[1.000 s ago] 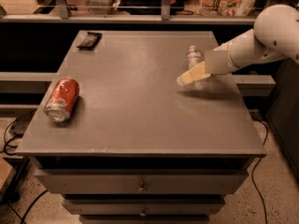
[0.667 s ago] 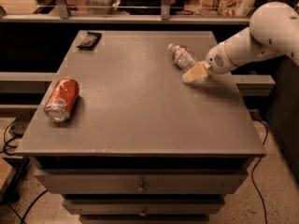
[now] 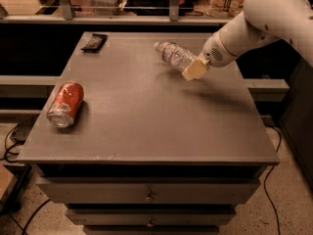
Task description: Move water bottle near coke can
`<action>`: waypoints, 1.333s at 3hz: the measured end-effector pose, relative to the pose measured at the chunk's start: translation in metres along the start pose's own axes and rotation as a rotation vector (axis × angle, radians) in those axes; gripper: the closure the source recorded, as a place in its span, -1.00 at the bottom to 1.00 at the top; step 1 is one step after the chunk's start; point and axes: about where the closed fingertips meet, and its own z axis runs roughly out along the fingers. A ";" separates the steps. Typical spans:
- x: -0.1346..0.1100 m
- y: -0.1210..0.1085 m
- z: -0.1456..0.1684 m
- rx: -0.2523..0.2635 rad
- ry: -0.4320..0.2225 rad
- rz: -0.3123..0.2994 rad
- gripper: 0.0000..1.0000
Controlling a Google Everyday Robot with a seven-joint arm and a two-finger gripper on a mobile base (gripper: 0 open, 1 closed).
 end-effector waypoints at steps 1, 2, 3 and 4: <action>-0.034 0.030 -0.023 -0.005 -0.019 -0.167 1.00; -0.034 0.030 -0.023 -0.005 -0.020 -0.167 1.00; -0.045 0.057 -0.014 -0.059 -0.041 -0.219 1.00; -0.058 0.100 -0.002 -0.145 -0.062 -0.290 1.00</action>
Offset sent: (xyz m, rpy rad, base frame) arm -0.0156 0.0236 0.0298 -0.0387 -0.0675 0.1049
